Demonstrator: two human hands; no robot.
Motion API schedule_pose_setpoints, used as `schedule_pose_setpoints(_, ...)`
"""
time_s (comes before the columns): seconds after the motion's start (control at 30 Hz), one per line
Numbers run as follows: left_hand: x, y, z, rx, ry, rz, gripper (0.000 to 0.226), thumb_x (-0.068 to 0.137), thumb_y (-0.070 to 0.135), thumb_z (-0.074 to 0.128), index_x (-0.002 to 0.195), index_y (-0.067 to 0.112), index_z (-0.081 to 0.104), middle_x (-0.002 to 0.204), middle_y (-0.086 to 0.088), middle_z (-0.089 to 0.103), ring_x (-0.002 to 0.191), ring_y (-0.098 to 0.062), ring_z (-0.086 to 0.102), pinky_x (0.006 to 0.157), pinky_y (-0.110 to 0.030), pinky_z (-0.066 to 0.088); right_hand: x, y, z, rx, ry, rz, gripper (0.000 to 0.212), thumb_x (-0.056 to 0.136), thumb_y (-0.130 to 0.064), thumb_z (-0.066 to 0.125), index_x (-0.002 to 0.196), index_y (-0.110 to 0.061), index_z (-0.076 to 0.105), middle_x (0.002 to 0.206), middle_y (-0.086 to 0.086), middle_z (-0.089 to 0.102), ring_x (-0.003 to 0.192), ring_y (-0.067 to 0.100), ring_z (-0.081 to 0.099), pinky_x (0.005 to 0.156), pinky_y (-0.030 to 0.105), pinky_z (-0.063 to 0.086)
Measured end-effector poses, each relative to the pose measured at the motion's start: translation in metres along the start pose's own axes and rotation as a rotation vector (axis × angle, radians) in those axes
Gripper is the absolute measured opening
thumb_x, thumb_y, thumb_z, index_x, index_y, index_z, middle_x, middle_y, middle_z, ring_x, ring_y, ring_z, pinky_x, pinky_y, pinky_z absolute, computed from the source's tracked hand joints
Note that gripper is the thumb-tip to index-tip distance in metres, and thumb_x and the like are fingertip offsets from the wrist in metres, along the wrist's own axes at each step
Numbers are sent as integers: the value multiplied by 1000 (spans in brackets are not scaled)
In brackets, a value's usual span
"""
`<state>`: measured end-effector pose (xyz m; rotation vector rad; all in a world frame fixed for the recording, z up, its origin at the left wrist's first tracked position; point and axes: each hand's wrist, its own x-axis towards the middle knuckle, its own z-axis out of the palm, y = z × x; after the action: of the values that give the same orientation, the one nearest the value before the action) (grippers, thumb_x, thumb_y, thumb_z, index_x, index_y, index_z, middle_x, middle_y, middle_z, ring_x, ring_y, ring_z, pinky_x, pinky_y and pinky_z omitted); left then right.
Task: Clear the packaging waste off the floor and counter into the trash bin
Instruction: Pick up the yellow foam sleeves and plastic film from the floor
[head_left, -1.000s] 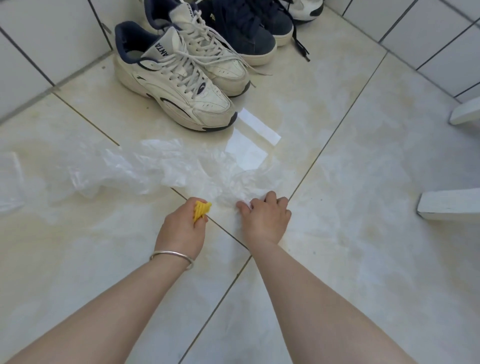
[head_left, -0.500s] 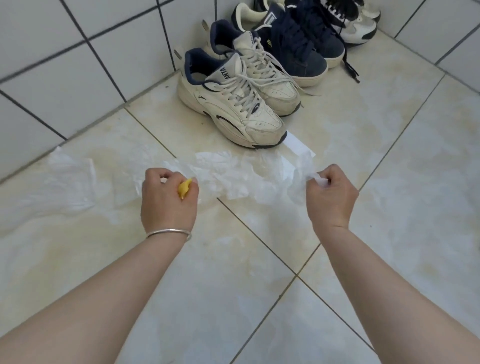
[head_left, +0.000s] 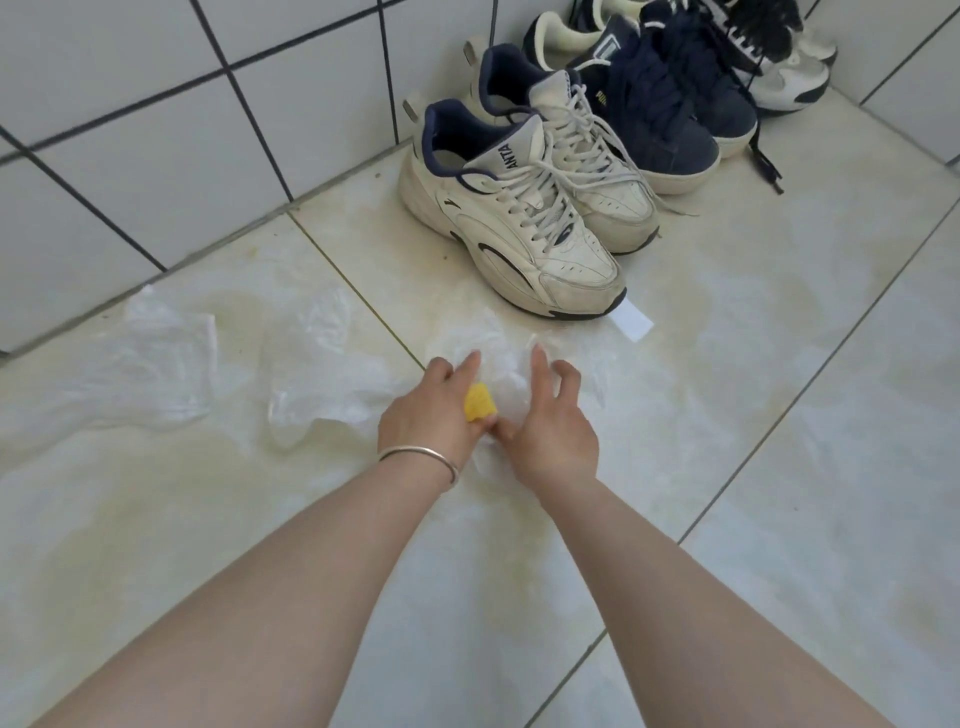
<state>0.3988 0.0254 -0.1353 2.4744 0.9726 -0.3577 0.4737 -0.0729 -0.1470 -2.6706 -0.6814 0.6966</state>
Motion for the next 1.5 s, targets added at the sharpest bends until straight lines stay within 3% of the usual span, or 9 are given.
schedule_pose_setpoints(0.13, -11, 3, 19, -107, 7, -24, 49, 91, 35, 52, 136, 22, 37, 130, -7, 46, 110, -32, 56, 83, -37, 44, -6, 1, 14, 36, 72, -9, 60, 87, -29, 53, 142, -26, 32, 131, 2, 43, 110, 26, 53, 75, 34, 44)
schedule_pose_setpoints(0.23, -22, 6, 28, -134, -10, -47, 30, 93, 29, 47, 118, 14, 48, 120, -10, 57, 108, -32, 57, 80, -37, 43, -17, 5, 23, 25, 74, -56, 25, 88, -23, 44, 109, -20, 58, 105, 0, 59, 103, 23, 55, 72, 32, 40)
schedule_pose_setpoints(0.43, -40, -3, 16, -353, 83, -41, 24, 91, 36, 49, 87, 13, 55, 97, -11, 61, 97, -32, 57, 77, -36, 43, -46, 6, 23, 270, 116, -32, 39, 83, -48, 37, 78, -15, 56, 80, -6, 43, 92, 21, 50, 65, 26, 33)
schedule_pose_setpoints(0.6, -53, -1, -13, -982, 164, -298, 50, 79, 43, 67, 50, 22, 33, 57, 3, 40, 61, -20, 40, 60, -27, 34, -53, -35, 20, 679, 169, 50, 42, 86, -38, 52, 96, 2, 54, 80, -8, 47, 73, -5, 52, 53, 8, 38)
schedule_pose_setpoints(0.7, -57, -9, -36, -1277, 255, -493, 43, 74, 42, 73, 53, 20, 42, 58, 3, 48, 62, -21, 46, 66, -27, 40, -56, -70, 8, 840, 186, 70, 28, 88, -30, 58, 92, -2, 57, 87, 5, 58, 69, -1, 55, 51, 4, 40)
schedule_pose_setpoints(0.87, -76, -55, -67, -1109, 431, -478, 38, 80, 16, 65, 52, 22, 41, 87, -9, 63, 78, -29, 60, 73, -31, 48, -62, -119, -21, 816, 214, 30, 23, 90, -14, 50, 73, -22, 39, 73, -1, 50, 62, 11, 47, 44, 3, 37)
schedule_pose_setpoints(1.03, -105, -102, -77, -1120, 531, -457, 32, 78, 0, 58, 63, 24, 43, 79, -1, 67, 70, -26, 60, 49, -17, 46, -75, -161, -17, 767, 136, -35, 12, 90, -5, 39, 91, -17, 41, 71, -9, 45, 61, 6, 43, 41, 5, 34)
schedule_pose_setpoints(1.33, -149, -219, -87, -782, 613, -752, 6, 83, 29, 55, 83, 23, 56, 75, -3, 60, 85, -32, 59, 72, -31, 46, -103, -231, 45, 586, -109, -112, 24, 90, -24, 43, 113, -18, 46, 68, -3, 51, 61, 16, 49, 58, 31, 40)
schedule_pose_setpoints(1.5, -156, -295, -86, -573, 539, -904, 43, 83, 37, 59, 124, 32, 48, 116, -7, 60, 104, -32, 59, 81, -33, 44, -92, -274, 82, 228, -131, -283, 53, 86, -42, 54, 133, -26, 35, 118, 6, 62, 101, 27, 60, 76, 31, 44)
